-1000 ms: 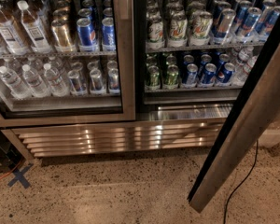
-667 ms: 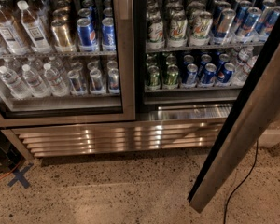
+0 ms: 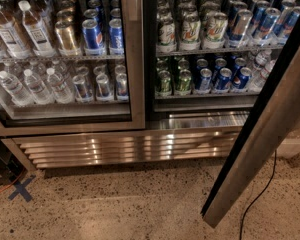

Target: Open right fridge door

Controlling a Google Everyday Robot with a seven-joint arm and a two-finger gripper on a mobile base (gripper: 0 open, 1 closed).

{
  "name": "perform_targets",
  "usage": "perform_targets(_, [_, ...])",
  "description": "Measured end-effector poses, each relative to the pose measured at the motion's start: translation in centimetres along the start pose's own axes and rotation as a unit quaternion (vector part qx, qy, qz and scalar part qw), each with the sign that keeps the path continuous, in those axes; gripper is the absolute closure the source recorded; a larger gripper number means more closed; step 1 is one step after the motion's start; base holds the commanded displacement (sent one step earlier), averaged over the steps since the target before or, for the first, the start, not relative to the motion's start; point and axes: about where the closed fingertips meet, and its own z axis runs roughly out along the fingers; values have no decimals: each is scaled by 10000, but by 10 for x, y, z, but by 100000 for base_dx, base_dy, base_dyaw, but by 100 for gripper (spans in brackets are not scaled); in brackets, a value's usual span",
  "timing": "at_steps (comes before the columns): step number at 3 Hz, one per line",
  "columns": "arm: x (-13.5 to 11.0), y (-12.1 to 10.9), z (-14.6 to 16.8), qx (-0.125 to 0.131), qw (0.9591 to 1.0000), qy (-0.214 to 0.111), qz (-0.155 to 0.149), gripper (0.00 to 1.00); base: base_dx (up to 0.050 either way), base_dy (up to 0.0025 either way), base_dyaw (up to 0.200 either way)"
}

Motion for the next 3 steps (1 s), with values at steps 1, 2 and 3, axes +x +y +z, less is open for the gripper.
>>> perform_targets(1, [0,0,0,-2,10000,1,0,0,0,0,0])
perform_targets(2, [0,0,0,-5,10000,2,0,0,0,0,0])
perform_targets(3, [0,0,0,-5,10000,2,0,0,0,0,0])
